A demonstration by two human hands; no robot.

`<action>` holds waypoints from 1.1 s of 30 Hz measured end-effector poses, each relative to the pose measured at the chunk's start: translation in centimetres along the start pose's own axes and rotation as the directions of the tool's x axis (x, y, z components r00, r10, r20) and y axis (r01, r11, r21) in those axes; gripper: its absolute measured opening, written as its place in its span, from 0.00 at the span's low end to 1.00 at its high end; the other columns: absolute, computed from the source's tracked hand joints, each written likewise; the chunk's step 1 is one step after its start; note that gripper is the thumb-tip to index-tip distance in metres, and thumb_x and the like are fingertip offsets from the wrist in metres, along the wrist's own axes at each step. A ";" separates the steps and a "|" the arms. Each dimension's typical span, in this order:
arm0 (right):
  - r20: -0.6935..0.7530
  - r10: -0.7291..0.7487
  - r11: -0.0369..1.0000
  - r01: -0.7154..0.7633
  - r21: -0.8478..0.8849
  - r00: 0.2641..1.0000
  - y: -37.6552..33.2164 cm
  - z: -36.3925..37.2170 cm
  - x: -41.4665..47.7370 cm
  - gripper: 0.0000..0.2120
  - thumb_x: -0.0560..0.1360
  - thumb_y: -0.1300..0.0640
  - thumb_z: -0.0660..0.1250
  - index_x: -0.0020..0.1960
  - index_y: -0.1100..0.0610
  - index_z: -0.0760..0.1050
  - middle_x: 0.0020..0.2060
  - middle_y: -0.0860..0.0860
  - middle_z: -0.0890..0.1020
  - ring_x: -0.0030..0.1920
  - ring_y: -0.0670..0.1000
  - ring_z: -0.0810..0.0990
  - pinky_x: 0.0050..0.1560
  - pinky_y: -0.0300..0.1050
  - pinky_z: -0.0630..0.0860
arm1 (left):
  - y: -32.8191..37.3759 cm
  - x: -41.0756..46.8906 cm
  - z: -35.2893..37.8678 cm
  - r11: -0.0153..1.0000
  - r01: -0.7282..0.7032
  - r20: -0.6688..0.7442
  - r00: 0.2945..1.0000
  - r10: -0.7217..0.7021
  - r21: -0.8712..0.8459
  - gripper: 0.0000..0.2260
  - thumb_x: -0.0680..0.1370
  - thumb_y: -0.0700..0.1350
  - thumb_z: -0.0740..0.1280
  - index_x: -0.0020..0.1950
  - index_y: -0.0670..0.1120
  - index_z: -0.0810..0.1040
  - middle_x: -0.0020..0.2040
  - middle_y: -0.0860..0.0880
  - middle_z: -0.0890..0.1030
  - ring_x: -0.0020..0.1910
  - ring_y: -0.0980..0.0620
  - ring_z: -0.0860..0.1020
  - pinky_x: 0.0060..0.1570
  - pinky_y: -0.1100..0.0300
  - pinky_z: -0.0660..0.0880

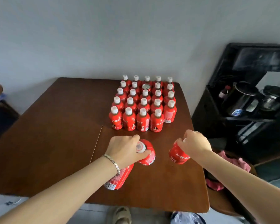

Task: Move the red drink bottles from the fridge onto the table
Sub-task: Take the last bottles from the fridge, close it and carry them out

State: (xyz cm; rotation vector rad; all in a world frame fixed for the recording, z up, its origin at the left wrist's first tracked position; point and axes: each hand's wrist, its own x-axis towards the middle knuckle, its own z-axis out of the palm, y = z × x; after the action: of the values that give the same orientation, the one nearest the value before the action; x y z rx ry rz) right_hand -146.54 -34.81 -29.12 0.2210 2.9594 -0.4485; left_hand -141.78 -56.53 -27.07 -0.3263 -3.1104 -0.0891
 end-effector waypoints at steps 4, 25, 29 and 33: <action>0.011 0.157 0.973 -0.157 0.171 0.987 -2.4 2.2 6.2 0.16 0.76 0.50 0.64 0.57 0.60 0.75 0.53 0.58 0.77 0.44 0.54 0.75 0.41 0.46 0.74 | -5.2 4.4 1.8 0.993 -0.113 0.033 0.993 0.113 -0.021 0.22 0.72 0.68 0.58 0.45 0.49 0.70 0.36 0.55 0.74 0.40 0.52 0.79 0.41 0.60 0.74; 0.185 0.227 0.973 -0.229 -0.015 0.956 -5.1 3.7 18.2 0.27 0.74 0.50 0.66 0.67 0.63 0.63 0.62 0.62 0.67 0.61 0.62 0.71 0.56 0.52 0.71 | -11.1 14.1 9.0 0.952 -0.267 -0.038 0.964 0.264 -0.150 0.20 0.65 0.67 0.56 0.31 0.51 0.74 0.22 0.56 0.74 0.19 0.60 0.72 0.18 0.68 0.66; 0.175 -0.263 0.956 0.281 -0.084 0.949 -8.8 3.0 13.8 0.29 0.71 0.56 0.65 0.71 0.54 0.61 0.63 0.51 0.67 0.62 0.54 0.71 0.57 0.46 0.72 | -10.7 14.3 9.7 0.943 -0.294 -0.073 0.955 0.286 -0.157 0.20 0.65 0.67 0.58 0.32 0.51 0.75 0.23 0.57 0.75 0.20 0.59 0.73 0.20 0.69 0.65; 0.450 -0.352 0.927 0.373 0.046 0.821 -12.4 7.8 10.6 0.42 0.66 0.46 0.73 0.73 0.45 0.55 0.66 0.47 0.64 0.66 0.51 0.68 0.60 0.46 0.73 | -10.5 14.6 9.6 0.931 -0.298 -0.112 0.954 0.279 -0.212 0.19 0.65 0.65 0.60 0.32 0.50 0.76 0.23 0.55 0.75 0.20 0.57 0.74 0.20 0.67 0.63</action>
State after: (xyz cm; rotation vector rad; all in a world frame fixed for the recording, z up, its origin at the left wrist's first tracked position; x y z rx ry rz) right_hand -158.02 -47.55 -34.67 -0.4122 2.5340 -0.4070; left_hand -158.27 -63.23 -37.00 -0.7604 -2.9352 -0.4429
